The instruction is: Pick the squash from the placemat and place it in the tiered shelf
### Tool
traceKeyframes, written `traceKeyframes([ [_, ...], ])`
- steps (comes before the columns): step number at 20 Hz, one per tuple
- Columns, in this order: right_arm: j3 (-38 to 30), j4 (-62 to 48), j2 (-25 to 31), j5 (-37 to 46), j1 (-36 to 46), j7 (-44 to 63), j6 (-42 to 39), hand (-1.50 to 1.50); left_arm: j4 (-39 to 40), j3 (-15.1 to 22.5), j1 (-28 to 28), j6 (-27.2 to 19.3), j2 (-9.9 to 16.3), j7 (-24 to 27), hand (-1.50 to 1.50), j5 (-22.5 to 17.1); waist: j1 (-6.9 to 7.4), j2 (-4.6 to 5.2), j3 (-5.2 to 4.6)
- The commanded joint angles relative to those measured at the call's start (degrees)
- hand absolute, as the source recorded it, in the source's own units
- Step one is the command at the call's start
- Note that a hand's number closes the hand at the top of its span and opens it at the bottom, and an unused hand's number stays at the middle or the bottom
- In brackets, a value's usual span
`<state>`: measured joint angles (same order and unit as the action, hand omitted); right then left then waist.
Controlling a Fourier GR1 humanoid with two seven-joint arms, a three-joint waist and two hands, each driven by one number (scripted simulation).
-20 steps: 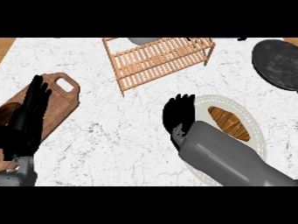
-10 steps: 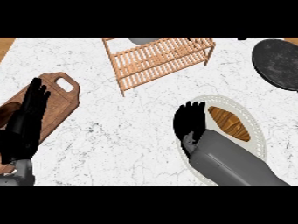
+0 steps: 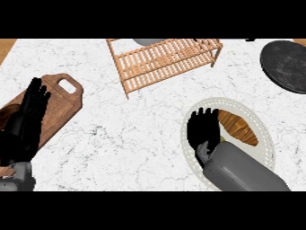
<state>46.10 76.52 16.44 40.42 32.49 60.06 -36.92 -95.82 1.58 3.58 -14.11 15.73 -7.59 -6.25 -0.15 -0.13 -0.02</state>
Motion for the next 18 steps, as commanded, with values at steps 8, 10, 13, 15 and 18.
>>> traceKeyframes([
  [8, -6.10, -4.79, -1.80, 8.75, -4.28, -0.65, -1.29, -1.50, 0.17, 0.42, 1.86, -0.65, -3.02, -0.91, 0.00, 2.87, 0.24, 0.13, 0.02],
  [10, -7.23, -4.44, -0.11, 9.17, -5.94, -1.55, -1.89, 1.50, 2.43, 0.52, 2.69, -0.90, -3.33, 0.01, 0.00, 3.97, 0.03, 0.14, 0.01],
  [13, -5.81, -4.93, -4.51, 11.29, -4.38, -2.64, -6.26, 1.50, -1.02, -0.98, 3.74, 0.67, -2.02, -4.63, 0.00, 2.22, 0.35, 0.11, 0.02],
  [15, -2.87, -5.13, -3.02, 14.93, -7.01, -5.57, -3.13, 1.50, -4.45, 1.18, -0.91, -0.68, -3.76, -3.41, 0.00, 4.16, 0.51, 0.07, 0.03],
  [18, -2.39, -3.70, 2.18, 18.30, -6.92, -12.38, -1.82, 1.50, -4.17, -1.08, -0.16, 1.89, -1.65, -4.70, 0.00, 2.84, 0.45, 0.09, 0.03],
])
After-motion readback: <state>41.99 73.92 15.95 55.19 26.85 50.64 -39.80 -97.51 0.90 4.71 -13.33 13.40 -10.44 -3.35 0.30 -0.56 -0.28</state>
